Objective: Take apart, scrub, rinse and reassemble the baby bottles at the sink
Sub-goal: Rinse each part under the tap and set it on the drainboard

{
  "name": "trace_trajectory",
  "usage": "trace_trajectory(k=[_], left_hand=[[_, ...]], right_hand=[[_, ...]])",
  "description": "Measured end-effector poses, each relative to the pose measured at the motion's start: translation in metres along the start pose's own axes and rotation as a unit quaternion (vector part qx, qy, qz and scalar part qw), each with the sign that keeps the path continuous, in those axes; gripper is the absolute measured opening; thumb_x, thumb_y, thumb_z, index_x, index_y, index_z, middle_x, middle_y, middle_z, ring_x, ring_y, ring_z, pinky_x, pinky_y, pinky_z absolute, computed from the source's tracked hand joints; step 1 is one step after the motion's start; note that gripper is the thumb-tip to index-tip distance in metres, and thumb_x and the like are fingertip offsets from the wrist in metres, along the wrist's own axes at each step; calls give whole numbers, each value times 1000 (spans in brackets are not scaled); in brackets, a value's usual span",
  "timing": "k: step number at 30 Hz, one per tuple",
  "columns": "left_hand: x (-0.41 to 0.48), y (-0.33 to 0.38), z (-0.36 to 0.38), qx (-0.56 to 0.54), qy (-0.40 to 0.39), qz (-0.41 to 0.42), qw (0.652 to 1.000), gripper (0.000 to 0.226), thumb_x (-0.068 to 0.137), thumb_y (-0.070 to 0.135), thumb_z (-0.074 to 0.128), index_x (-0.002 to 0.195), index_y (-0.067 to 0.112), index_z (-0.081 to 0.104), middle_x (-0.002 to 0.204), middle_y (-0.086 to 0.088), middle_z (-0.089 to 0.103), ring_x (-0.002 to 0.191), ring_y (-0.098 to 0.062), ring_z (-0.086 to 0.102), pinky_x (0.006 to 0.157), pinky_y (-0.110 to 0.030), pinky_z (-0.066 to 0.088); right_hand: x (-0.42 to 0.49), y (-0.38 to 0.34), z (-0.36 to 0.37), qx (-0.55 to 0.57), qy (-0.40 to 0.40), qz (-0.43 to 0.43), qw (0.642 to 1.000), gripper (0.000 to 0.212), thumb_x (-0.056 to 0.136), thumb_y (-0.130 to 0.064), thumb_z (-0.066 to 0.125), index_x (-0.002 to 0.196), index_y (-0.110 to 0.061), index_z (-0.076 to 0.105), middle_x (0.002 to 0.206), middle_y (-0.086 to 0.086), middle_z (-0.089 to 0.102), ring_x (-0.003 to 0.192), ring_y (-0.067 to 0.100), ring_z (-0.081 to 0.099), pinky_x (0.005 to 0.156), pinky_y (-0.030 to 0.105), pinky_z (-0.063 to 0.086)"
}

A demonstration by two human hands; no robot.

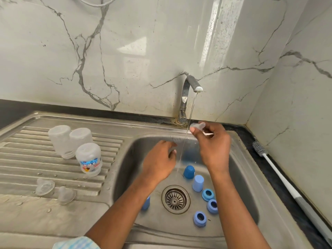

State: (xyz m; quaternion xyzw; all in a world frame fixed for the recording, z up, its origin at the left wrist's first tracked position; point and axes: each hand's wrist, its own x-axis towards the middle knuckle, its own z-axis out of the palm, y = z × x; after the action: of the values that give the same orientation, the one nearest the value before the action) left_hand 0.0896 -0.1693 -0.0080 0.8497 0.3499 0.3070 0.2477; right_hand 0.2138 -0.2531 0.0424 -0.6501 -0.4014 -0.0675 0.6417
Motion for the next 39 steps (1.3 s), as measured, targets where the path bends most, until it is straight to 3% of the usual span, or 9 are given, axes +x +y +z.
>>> trace_trajectory(k=[6, 10, 14, 18, 22, 26, 29, 34, 39], left_hand=[[-22, -25, 15, 146, -107, -3, 984, 37, 97, 29, 52, 134, 28, 57, 131, 2, 61, 117, -22, 59, 95, -36, 50], [-13, -20, 8, 74, 58, 60, 994, 38, 98, 23, 52, 136, 21, 56, 126, 0, 62, 108, -21, 62, 87, -39, 53], [-18, -25, 21, 130, -92, 21, 987, 46, 99, 31, 51, 144, 28, 47, 138, 3, 55, 121, -21, 57, 96, -37, 49], [-9, -21, 15, 102, -3, 33, 994, 43, 100, 30, 50, 142, 27, 49, 133, 5, 56, 112, -18, 60, 88, -34, 50], [-14, -26, 23, 148, -113, -9, 983, 40, 98, 34, 51, 137, 30, 53, 134, 4, 61, 120, -21, 58, 94, -37, 50], [-10, -23, 19, 120, -23, -2, 993, 39, 100, 33, 49, 138, 27, 53, 133, 3, 59, 118, -21, 58, 91, -35, 49], [-13, -24, 19, 165, -100, -35, 981, 35, 98, 35, 50, 131, 27, 57, 129, 1, 64, 116, -24, 60, 91, -36, 50], [-11, -26, 19, 141, -45, -33, 988, 40, 100, 36, 48, 139, 28, 52, 134, 4, 59, 119, -21, 58, 93, -35, 48], [-16, -30, 23, 168, -147, -72, 972, 36, 97, 38, 51, 131, 29, 59, 127, 3, 65, 116, -24, 61, 95, -36, 50]], right_hand=[[-31, 61, 3, -261, -218, 212, 916, 16, 89, -25, 72, 75, -18, 69, 71, -4, 66, 67, 7, 63, 71, 32, 55], [-13, 43, -3, -159, 56, 21, 985, 21, 92, -25, 69, 108, -12, 71, 106, 0, 67, 92, 10, 62, 83, 29, 53], [-35, 61, 4, -266, -192, 197, 924, 6, 89, -21, 70, 83, -20, 71, 85, 3, 70, 78, 16, 67, 76, 34, 55], [-18, 46, 5, -177, 25, 50, 983, 4, 91, -20, 70, 94, -17, 70, 97, -1, 67, 89, 12, 62, 80, 28, 50], [-34, 62, 10, -266, -162, 194, 930, 15, 85, -21, 73, 71, -19, 67, 80, 4, 71, 77, 21, 67, 78, 41, 58], [-19, 53, 9, -191, 30, 70, 979, 14, 91, -23, 69, 100, -14, 73, 101, 0, 70, 91, 14, 64, 80, 31, 53], [-35, 64, 13, -274, -161, 204, 926, 6, 84, -19, 71, 80, -15, 74, 84, 7, 73, 84, 24, 71, 78, 40, 58], [-24, 55, 8, -201, 19, 87, 975, 14, 90, -27, 71, 90, -12, 71, 90, 2, 68, 76, 15, 60, 69, 31, 51], [-38, 69, 7, -286, -137, 256, 913, 27, 86, -31, 73, 64, -19, 62, 73, 5, 70, 69, 22, 67, 73, 41, 59]])
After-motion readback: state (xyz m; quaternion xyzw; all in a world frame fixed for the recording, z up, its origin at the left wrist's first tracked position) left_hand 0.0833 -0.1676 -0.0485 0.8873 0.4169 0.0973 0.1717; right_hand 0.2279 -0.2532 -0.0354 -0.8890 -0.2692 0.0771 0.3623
